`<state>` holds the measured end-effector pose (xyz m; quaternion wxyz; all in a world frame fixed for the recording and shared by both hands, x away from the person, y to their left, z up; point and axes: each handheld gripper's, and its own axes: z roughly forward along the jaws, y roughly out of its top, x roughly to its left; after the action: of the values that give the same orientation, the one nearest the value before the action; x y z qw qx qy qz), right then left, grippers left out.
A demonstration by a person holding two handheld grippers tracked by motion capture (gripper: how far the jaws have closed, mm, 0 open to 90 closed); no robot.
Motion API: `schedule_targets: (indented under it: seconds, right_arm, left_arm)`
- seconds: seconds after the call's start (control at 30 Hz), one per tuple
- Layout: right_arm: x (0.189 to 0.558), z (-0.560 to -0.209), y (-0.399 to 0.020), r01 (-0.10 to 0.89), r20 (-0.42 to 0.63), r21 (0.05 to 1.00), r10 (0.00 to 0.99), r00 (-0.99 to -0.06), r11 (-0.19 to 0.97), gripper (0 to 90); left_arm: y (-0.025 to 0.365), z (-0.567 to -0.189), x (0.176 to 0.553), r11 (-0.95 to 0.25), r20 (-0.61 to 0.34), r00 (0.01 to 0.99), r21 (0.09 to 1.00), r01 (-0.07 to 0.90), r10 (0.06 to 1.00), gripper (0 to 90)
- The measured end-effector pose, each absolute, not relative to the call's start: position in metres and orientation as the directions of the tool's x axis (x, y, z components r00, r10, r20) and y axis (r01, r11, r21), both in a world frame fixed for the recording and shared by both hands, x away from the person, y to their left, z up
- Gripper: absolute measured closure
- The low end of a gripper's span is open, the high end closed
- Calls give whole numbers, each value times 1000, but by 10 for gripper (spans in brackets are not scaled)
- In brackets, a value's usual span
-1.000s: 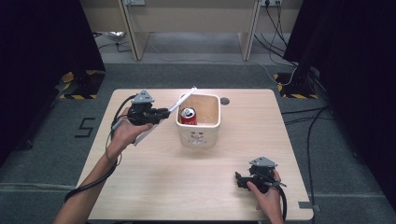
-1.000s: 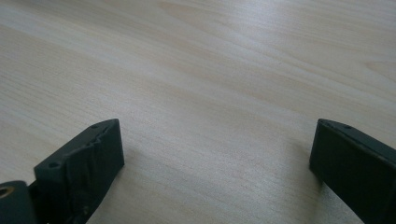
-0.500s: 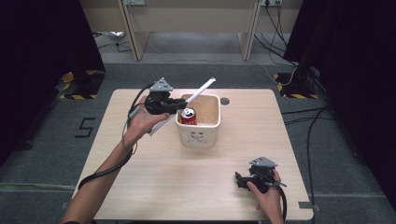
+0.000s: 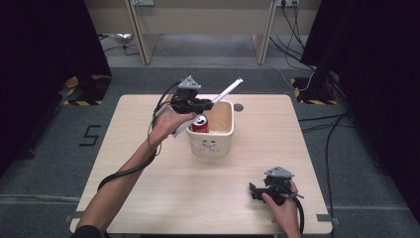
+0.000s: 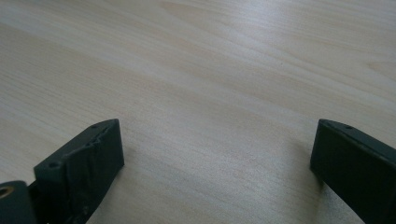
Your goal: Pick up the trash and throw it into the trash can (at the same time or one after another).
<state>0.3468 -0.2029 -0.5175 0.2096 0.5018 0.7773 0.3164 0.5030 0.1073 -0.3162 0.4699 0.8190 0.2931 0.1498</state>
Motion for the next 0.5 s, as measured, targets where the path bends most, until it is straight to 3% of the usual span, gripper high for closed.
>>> schedule_targets:
  seconds: [0.5]
  right_arm:
    - [347, -518, -203, 645, -12, 703, 912, -411, 300, 30]
  left_arm:
    - [76, -317, 527, -361, -64, 771, 857, 368, 633, 788]
